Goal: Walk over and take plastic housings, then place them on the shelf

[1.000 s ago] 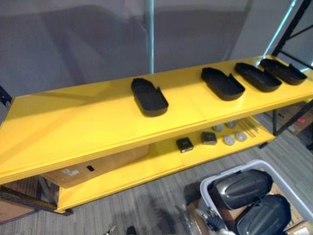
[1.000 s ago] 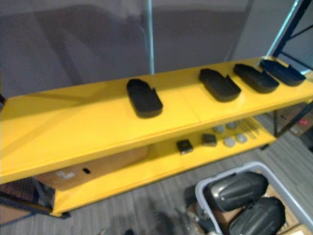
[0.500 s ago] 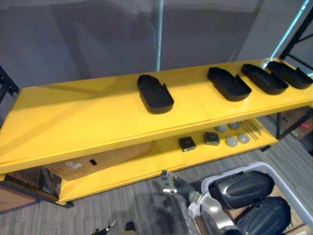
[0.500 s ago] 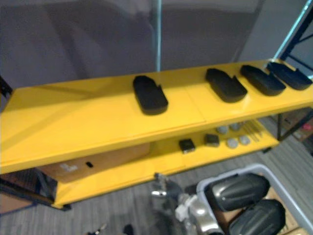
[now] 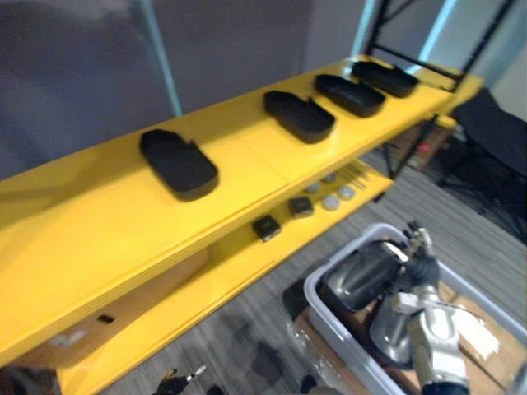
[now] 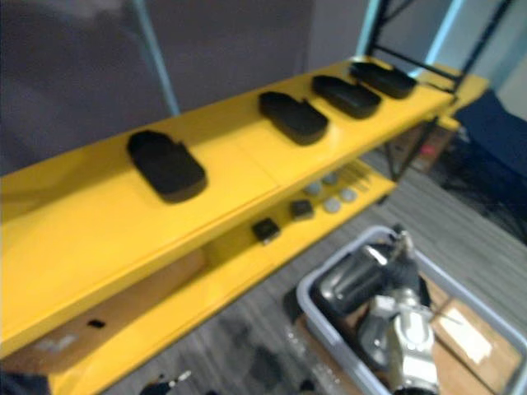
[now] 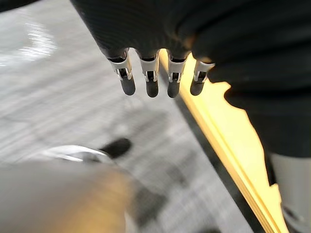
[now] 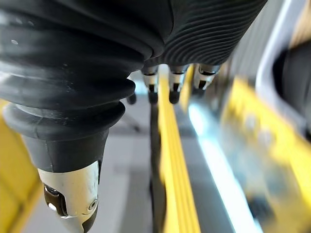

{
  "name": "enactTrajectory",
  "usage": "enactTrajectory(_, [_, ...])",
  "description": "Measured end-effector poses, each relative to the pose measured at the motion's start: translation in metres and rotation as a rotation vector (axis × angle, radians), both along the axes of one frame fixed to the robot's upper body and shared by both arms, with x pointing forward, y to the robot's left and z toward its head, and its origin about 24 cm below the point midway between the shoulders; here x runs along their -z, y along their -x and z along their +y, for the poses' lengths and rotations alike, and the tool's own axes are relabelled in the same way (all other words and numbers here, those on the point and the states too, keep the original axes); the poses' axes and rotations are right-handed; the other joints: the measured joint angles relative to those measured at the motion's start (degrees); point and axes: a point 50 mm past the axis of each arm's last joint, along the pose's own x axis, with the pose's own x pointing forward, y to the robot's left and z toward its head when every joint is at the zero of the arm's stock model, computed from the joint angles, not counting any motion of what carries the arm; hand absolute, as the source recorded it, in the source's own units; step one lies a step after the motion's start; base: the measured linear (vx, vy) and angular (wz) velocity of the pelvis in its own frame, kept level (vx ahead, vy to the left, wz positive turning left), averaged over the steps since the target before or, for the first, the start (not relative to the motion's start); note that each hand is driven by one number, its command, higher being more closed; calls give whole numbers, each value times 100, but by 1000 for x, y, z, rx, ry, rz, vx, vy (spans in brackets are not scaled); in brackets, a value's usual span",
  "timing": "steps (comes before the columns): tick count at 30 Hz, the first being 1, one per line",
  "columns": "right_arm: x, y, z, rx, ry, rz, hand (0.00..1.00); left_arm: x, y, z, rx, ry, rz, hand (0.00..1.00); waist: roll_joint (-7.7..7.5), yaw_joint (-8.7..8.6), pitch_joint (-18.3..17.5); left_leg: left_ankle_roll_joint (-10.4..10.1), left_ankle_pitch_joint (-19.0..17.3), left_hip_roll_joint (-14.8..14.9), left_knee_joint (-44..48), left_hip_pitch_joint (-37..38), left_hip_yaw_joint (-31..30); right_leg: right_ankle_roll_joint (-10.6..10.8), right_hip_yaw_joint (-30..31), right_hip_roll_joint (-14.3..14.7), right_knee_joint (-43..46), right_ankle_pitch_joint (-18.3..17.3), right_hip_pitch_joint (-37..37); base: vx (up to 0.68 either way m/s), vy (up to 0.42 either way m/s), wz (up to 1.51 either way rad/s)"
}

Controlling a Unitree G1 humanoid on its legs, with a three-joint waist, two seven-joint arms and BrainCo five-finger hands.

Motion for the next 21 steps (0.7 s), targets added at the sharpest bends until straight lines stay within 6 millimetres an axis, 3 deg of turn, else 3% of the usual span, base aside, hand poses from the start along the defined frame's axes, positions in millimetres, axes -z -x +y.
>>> enactTrajectory(7, [-8,36,-13,95,20,-21,0,1,-14,-36,121,65,-19,0,-57,-421,-190,-102,-109,8,-30,335,677,-23,615,94,-160,120,-76,-69,0,-49])
enactTrajectory(11, [-7,51,-11,134,15,-31,0,3,-12,-62,162,119,-12,0,-43,-450,-349,-158,-178,22,-35,466,1044,-45,927,164,-161,199,-187,0,3,-50])
enactTrajectory(13, [-6,58,-8,147,2,-41,0,4,-9,-77,182,152,-4,0,-28,-548,-449,-167,-186,25,-34,496,1215,-6,1079,195,-176,263,-236,33,3,-39])
enactTrajectory(17, [1,66,-5,167,-17,-27,0,4,-6,-90,182,179,8,0,-2,-616,-565,-206,-213,21,-7,586,1435,35,1263,224,-298,420,-215,39,10,-31])
enactTrajectory(18, [1,67,-4,170,-22,-32,0,5,-4,-90,177,181,15,0,-15,-622,-567,-205,-215,6,3,599,1396,27,1269,244,-320,428,-201,73,-47,-20])
enactTrajectory(19, [1,66,0,170,-35,-47,0,6,-1,-89,166,180,27,0,-64,-595,-584,-163,-291,-20,8,610,875,7,1370,278,-364,443,-213,137,-119,-46])
enactTrajectory(20, [-1,59,5,143,-42,-72,0,7,2,-88,143,184,32,0,1,-510,-599,-149,-629,-33,57,583,-93,-17,1590,390,-389,454,-246,109,-85,-60])
enactTrajectory(21, [1,53,10,124,-54,-78,0,8,7,-85,123,181,47,0,-32,-431,-582,-72,-823,-113,203,529,-446,-33,1718,377,-416,472,-222,19,-4,-90])
